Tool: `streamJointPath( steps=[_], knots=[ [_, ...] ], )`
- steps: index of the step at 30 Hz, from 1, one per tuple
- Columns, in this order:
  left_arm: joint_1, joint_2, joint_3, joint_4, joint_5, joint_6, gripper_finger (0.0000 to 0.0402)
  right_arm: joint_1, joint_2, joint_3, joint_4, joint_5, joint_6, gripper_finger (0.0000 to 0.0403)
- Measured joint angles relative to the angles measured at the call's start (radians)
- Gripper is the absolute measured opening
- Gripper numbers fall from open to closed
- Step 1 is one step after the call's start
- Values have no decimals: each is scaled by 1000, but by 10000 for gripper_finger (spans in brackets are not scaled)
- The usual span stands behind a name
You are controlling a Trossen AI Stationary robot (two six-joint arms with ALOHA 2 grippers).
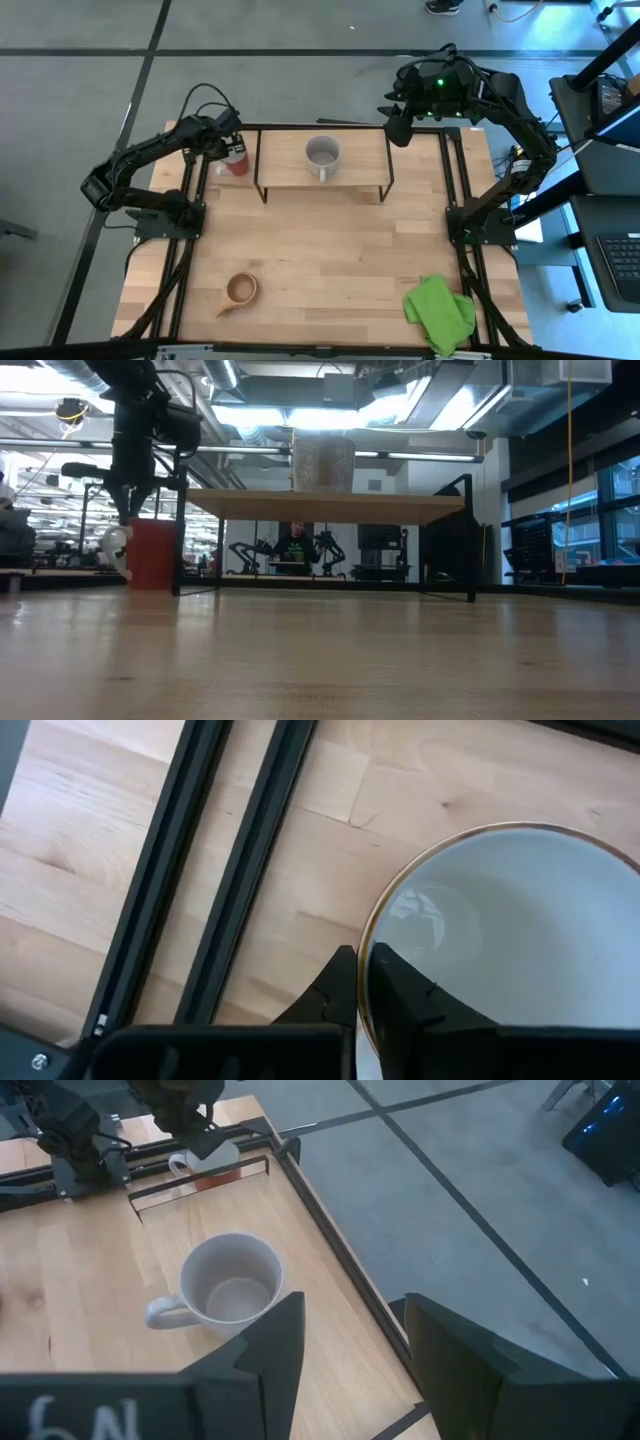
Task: Stack small to large cups/mugs on shelf
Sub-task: Put the red mug on the shelf
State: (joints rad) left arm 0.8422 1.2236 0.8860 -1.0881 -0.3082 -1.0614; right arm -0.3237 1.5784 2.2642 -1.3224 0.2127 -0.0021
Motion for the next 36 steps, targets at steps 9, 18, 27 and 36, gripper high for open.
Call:
streamJointPath(
  steps=[9,18,27,36],
  knots=[
    [-59,-14,0,-104,23,21,7,0,0,0,-10,1,0,175],
    [-189,-81,-3,-204,60,-24,6,0,0,0,-11,2,0,175],
    [-323,-133,-5,-262,60,-88,3,0,0,0,-43,3,30,175],
    [-467,-133,-5,-279,57,-165,3,0,0,0,-53,3,73,175]
  ],
)
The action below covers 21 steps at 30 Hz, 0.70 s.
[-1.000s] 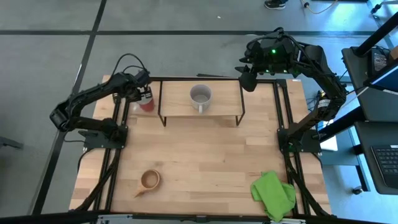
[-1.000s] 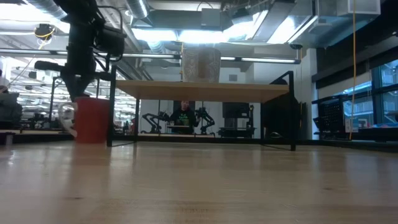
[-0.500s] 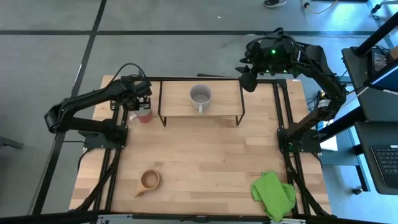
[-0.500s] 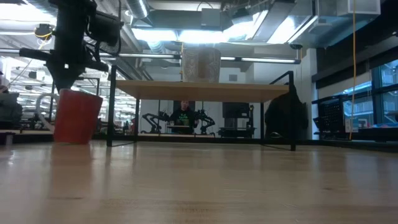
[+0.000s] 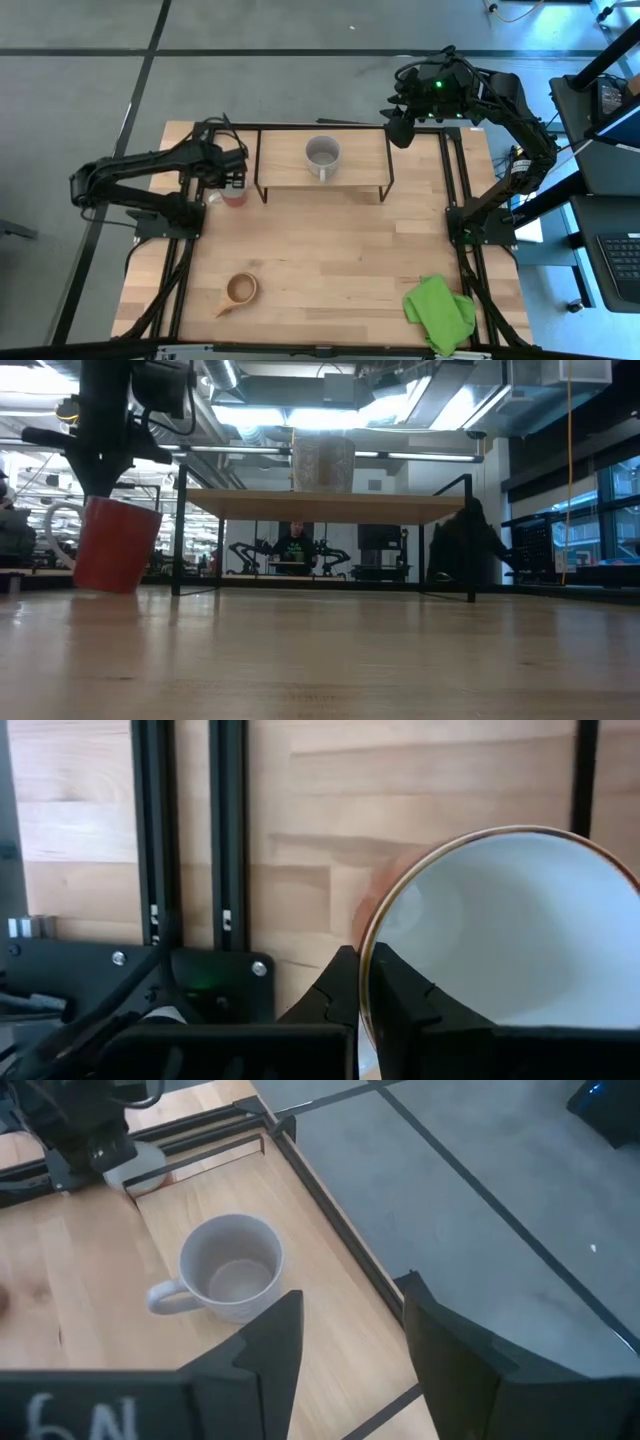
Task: Stack small to large cups/mugs on shelf
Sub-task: Put the red mug on the shelf
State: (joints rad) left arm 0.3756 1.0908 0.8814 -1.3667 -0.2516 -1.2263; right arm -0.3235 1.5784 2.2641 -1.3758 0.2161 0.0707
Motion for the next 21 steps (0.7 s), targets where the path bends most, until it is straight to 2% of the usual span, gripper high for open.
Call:
streamJointPath(
  steps=[7,17,21],
  knots=[
    [-117,2,0,-35,0,-84,3,0,0,0,0,0,6,175],
    [-337,2,0,-27,37,-261,3,0,0,0,0,3,33,175],
    [-434,3,0,6,46,-339,2,0,0,0,-5,45,34,175]
  ],
)
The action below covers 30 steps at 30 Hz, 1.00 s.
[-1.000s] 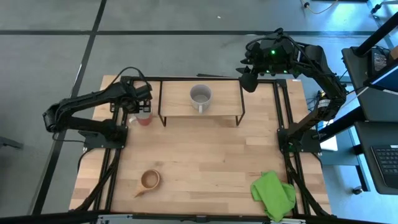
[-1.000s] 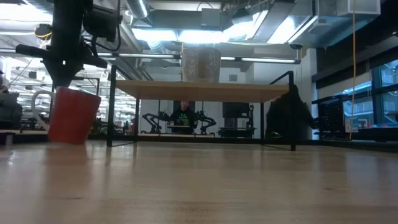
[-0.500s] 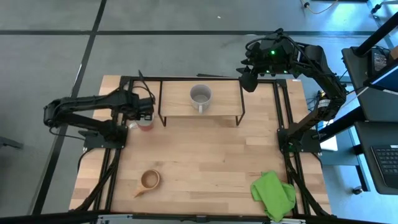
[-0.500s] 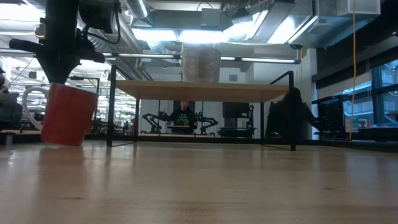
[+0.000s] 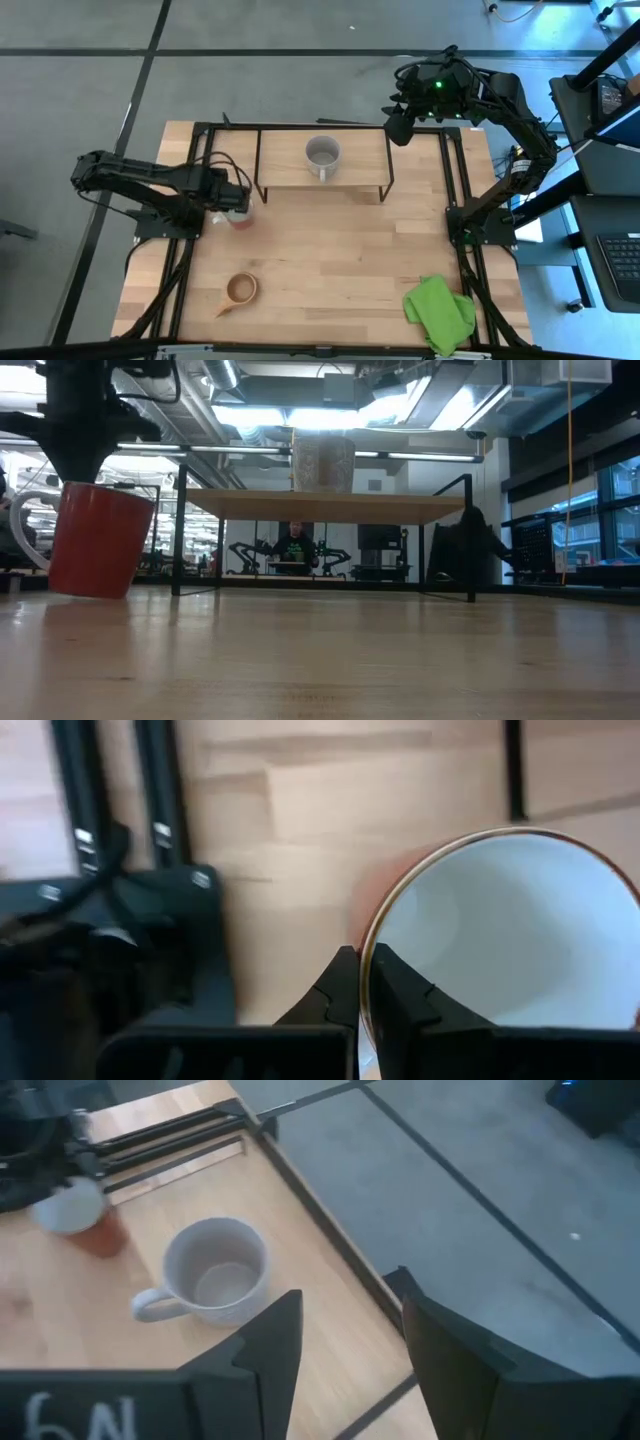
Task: Stack small to large cups/mugs on shelf
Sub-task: Put the red mug on the shelf
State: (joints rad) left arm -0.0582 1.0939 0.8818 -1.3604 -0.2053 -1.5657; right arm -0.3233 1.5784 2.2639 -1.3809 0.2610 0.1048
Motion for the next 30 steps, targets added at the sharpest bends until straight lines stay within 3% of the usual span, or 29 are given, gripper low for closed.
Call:
streamJointPath(
  steps=[13,30],
  knots=[
    [-205,124,7,219,-4,-119,2,-3,0,0,-4,9,55,175],
    [-211,156,1,461,-30,-20,2,18,1,0,-108,-20,213,175]
  ],
)
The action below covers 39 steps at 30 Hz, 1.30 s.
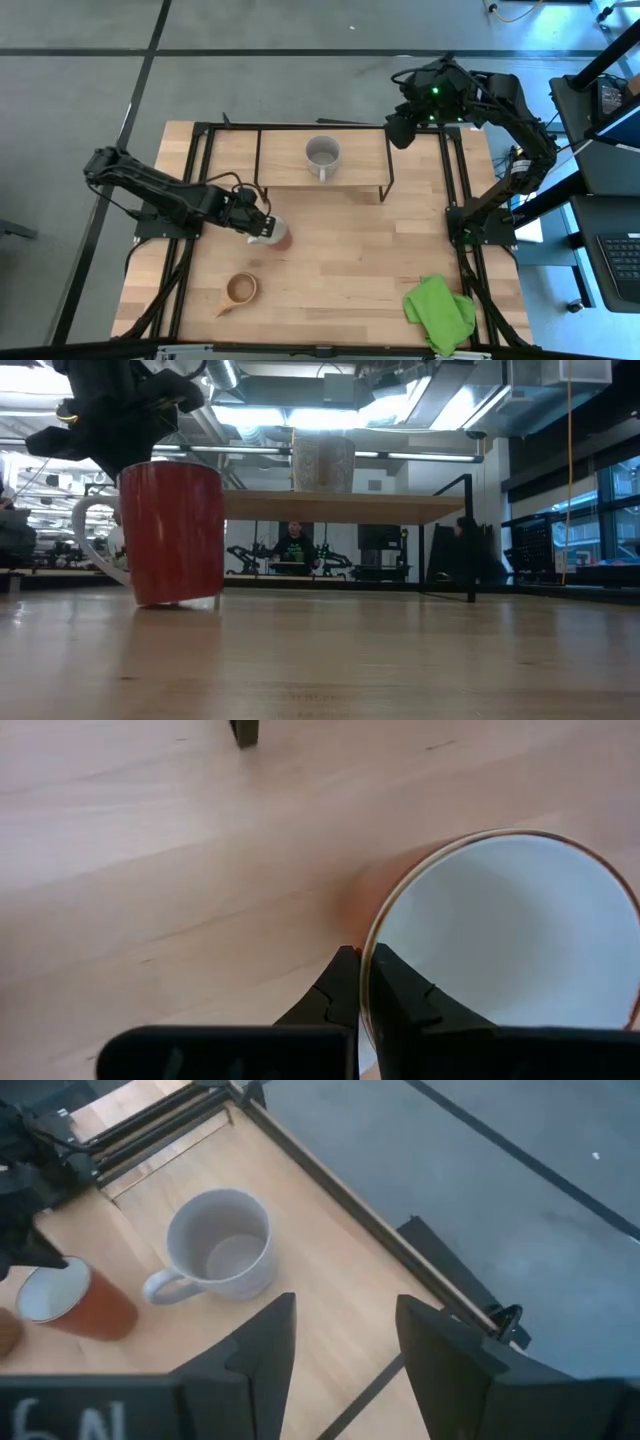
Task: Stack small to large cups/mugs on shelf
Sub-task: Put the red mug on the shelf
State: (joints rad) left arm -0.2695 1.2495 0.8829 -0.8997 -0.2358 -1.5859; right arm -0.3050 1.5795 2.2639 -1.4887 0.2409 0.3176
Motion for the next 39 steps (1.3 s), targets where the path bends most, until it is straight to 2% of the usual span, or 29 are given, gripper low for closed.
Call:
streamJointPath(
  steps=[5,10,19,39],
  knots=[
    [1,23,-2,95,-10,39,6,47,0,0,-11,0,24,175],
    [20,25,-3,106,-11,60,7,82,0,0,-10,0,58,175],
    [32,26,-3,206,-8,129,11,101,0,0,-14,0,81,175],
    [32,24,-2,221,-17,149,13,107,0,0,-30,2,93,175]
  ],
)
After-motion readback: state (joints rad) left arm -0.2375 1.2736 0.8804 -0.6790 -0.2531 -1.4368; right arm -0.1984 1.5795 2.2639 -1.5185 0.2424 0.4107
